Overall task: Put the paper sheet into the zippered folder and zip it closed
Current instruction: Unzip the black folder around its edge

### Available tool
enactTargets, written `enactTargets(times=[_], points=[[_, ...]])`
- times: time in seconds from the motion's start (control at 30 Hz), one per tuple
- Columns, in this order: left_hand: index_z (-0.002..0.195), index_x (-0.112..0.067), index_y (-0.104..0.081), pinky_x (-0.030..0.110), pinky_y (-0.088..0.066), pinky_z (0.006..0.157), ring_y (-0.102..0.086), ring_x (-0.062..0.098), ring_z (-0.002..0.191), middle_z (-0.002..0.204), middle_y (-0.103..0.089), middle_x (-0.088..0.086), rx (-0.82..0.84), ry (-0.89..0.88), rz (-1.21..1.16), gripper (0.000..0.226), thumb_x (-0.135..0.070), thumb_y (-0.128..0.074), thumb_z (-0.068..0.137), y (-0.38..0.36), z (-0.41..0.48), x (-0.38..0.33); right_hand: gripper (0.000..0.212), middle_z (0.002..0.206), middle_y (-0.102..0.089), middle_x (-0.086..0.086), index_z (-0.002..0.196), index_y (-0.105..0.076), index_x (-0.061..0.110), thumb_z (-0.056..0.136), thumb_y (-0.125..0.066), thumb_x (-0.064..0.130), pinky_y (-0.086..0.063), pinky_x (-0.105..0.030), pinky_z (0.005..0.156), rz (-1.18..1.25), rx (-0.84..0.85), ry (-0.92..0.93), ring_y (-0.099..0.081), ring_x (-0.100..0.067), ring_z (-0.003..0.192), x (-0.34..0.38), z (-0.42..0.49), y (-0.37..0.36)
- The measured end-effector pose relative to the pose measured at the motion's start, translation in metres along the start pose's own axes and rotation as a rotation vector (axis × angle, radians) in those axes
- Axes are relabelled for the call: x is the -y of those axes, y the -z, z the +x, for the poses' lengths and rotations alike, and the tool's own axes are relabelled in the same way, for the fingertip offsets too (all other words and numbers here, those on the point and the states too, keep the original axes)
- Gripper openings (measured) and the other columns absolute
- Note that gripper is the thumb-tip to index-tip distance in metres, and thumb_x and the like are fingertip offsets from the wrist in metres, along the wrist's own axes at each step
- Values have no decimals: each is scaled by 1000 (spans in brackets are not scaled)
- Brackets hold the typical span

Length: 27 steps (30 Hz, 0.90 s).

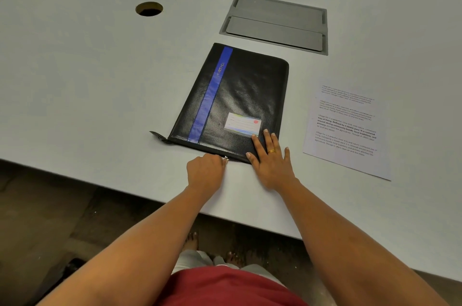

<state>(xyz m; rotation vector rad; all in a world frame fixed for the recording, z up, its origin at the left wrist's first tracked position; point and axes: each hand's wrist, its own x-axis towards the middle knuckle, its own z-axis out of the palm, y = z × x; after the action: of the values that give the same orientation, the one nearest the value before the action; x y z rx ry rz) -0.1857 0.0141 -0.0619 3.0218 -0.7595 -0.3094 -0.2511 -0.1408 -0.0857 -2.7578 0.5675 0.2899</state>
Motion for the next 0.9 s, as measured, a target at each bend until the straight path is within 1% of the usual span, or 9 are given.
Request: enactTargets(times=[0.03, 0.07, 0.1, 0.17, 0.23, 0.47, 0.63, 0.77, 0.9], points=[[78, -12, -70, 19, -17, 46, -67, 29, 64, 74, -68, 11, -23, -34, -6, 26, -37, -67, 82, 1, -2, 0, 57, 156, 12, 4, 145, 1, 34, 95, -21, 51, -2, -52, 115, 3, -1, 0, 13, -15, 144, 0, 0, 0], [94, -10, -68, 24, -31, 52, -67, 30, 81, 90, -68, 13, -27, -27, -2, 30, -36, -52, 93, 0, -2, 0, 57, 156, 13, 4, 145, 1, 34, 95, -21, 50, -1, -52, 115, 7, 2, 0, 14, -15, 144, 0, 0, 1], [107, -10, -62, 29, -39, 64, -64, 30, 95, 104, -65, 13, -2, -13, -33, 36, -35, -37, 99, -5, -1, -1, 57, 156, 13, 4, 145, 1, 34, 95, -21, 50, 0, -52, 115, 13, 9, 0, 14, -15, 144, 0, 0, 1], [117, -9, -55, 32, -43, 80, -59, 31, 106, 116, -61, 13, 83, -1, -50, 41, -32, -24, 103, -5, -6, -4, 57, 156, 14, 4, 145, 1, 34, 95, -21, 50, 1, -52, 115, 26, 30, -4, 15, -15, 143, 0, 0, 2], [118, -9, -53, 33, -44, 85, -58, 32, 109, 119, -59, 13, 110, -4, -44, 42, -30, -21, 103, -4, -10, -8, 57, 156, 15, 4, 145, 2, 34, 95, -21, 50, 2, -52, 114, 31, 52, -7, 16, -15, 143, 1, 1, 4], [121, -11, -53, 37, -45, 89, -57, 32, 112, 121, -59, 13, 159, -21, -80, 38, -28, -24, 103, -3, -11, -24, 57, 155, 19, 2, 145, 4, 32, 96, -20, 49, 4, -56, 113, 41, 137, -5, 19, -18, 142, 2, 5, 10], [121, -14, -54, 35, -44, 87, -58, 31, 111, 121, -60, 12, 156, -73, -25, 37, -29, -25, 102, -3, -13, -29, 58, 155, 20, 1, 145, 6, 31, 96, -19, 49, 4, -56, 113, 36, 149, 2, 20, -18, 142, 2, 4, 11], [119, -13, -54, 32, -44, 84, -58, 31, 109, 119, -59, 11, 104, -87, 28, 30, -21, -31, 101, -1, -14, -21, 58, 155, 20, 2, 145, 6, 31, 96, -19, 49, 4, -55, 113, 30, 156, -1, 20, -18, 142, 2, 4, 12], [117, -13, -54, 31, -44, 82, -59, 30, 107, 117, -60, 10, 90, -84, 61, 28, -19, -34, 100, -1, -15, -14, 57, 154, 21, 3, 145, 6, 32, 96, -18, 50, 5, -56, 113, 25, 169, 5, 20, -16, 142, 2, 3, 12]])
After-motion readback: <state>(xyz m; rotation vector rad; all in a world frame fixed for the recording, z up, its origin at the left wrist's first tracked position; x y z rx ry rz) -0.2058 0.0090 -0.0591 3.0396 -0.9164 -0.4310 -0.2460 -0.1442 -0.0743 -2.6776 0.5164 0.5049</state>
